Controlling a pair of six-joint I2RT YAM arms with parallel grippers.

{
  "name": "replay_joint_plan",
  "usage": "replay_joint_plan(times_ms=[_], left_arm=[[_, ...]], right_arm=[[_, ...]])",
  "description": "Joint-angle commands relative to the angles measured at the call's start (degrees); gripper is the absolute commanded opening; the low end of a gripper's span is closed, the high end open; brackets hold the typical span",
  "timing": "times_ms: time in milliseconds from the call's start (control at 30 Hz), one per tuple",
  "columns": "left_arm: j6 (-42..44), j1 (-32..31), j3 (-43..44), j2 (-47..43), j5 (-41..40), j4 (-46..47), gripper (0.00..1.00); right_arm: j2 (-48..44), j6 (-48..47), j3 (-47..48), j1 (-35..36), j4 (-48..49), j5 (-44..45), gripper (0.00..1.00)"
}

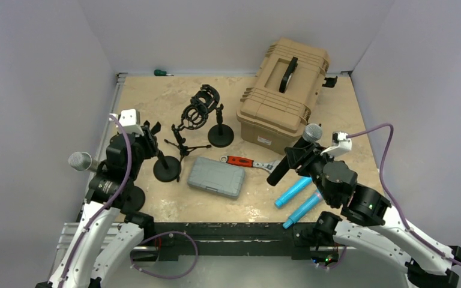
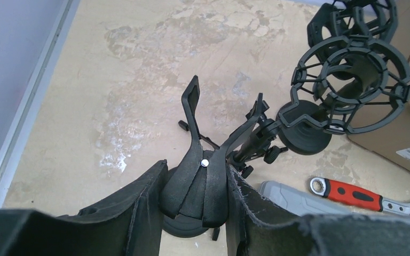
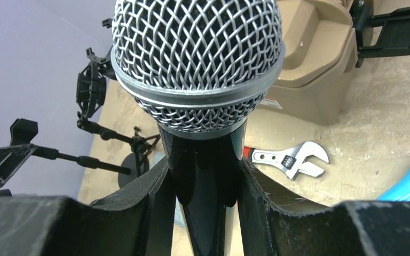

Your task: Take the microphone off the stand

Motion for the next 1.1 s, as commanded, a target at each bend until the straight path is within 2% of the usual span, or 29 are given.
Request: replay_joint_plan(times_ms=[0,267,467,533,600,733,800,933,1067], left_arm=[[-6.9,-0.3,-3.9,4.8,3.3,-11.1,0.06],[-9.3,-0.3,-3.6,8.4,0.6,-12.4,0.13],[-8.8,-0.3,-2.5,7.5,-0.3,-12.7,0.45],[-8.4,-0.3,-1.4,6.6,-0.4,-12.8,0.52],[-7.9,-0.3,1.7,6.0,0.3,-14.4,0.54],[-7.9,-0.3,11.3,5.1,1.7,-17.4,0.59],[-7.9,-0.3,16.2,5.0,1.8,-17.9,0.67],[-7.4,-0.3,25.3,6.1,4.7,-16.2,0.69],[-6.0,-0.3,29.7,8.1,13.3,-9.5,0.69]], right_arm=[[-0.5,1.4,0.0,0.1,0.5,-0.4,0.0],[-2.2,1.0,0.2,0.1,0.7,-0.2,0.0],[-0.1,0.9,1.1,0.1,-2.1,0.4,0.0],[0.9,0.5,1.5,0.0,-2.4,0.1,0.0],[1.9,1.2,2.0,0.1,-2.9,0.7,0.0],[6.3,8.8,4.7,0.1,-9.0,3.4,0.0],[8.6,13.8,5.4,0.1,-12.6,4.7,0.0],[13.3,28.7,5.6,0.1,-23.8,7.4,0.0],[12.7,40.9,1.9,0.0,-27.9,8.6,0.0]])
